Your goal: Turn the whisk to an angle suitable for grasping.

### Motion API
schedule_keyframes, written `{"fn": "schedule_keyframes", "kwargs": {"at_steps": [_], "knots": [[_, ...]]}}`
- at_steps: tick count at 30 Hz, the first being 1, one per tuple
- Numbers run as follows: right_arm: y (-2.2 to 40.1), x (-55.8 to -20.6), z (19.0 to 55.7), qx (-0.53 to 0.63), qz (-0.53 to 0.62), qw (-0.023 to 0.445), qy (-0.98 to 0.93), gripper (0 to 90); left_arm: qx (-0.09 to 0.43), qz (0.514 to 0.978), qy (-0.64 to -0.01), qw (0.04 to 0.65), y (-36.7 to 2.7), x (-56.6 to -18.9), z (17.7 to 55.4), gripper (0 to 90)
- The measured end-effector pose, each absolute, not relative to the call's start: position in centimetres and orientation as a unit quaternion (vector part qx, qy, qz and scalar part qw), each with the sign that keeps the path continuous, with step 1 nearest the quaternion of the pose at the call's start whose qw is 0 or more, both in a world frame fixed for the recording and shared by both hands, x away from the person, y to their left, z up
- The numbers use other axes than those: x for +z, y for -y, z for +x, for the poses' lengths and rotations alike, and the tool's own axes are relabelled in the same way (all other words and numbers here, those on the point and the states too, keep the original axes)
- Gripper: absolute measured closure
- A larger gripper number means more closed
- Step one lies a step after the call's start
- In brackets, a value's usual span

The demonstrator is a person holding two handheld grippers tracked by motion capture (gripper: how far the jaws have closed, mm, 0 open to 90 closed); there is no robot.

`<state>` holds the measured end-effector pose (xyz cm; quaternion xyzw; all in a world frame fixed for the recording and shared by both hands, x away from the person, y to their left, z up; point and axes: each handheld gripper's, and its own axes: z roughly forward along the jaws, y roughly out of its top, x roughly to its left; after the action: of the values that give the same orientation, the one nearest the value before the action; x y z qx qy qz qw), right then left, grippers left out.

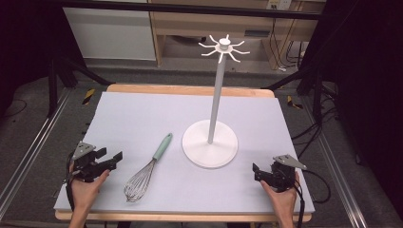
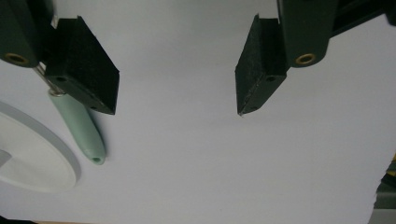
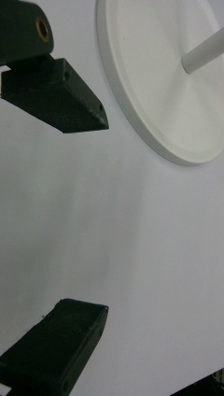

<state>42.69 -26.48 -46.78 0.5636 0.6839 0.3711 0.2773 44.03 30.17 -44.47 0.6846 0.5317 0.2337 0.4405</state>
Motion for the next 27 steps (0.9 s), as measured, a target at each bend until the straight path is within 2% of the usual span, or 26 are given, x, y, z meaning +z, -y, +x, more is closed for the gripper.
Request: {"fn": "schedule_keyframes", "kwargs": {"at_steps": [15, 27], "knots": [[26.4, -47.1, 42.2, 0.366, 0.559, 0.272, -0.692, 11.4, 0.221, 0.714, -0.491, 0.447, -27.5, -42.6, 43.6, 30.9], [26.2, -47.2, 42.0, 0.363, 0.555, 0.279, -0.695, 11.5, 0.210, 0.745, -0.467, 0.427, -25.1, -41.8, 44.4, 30.8]]}}
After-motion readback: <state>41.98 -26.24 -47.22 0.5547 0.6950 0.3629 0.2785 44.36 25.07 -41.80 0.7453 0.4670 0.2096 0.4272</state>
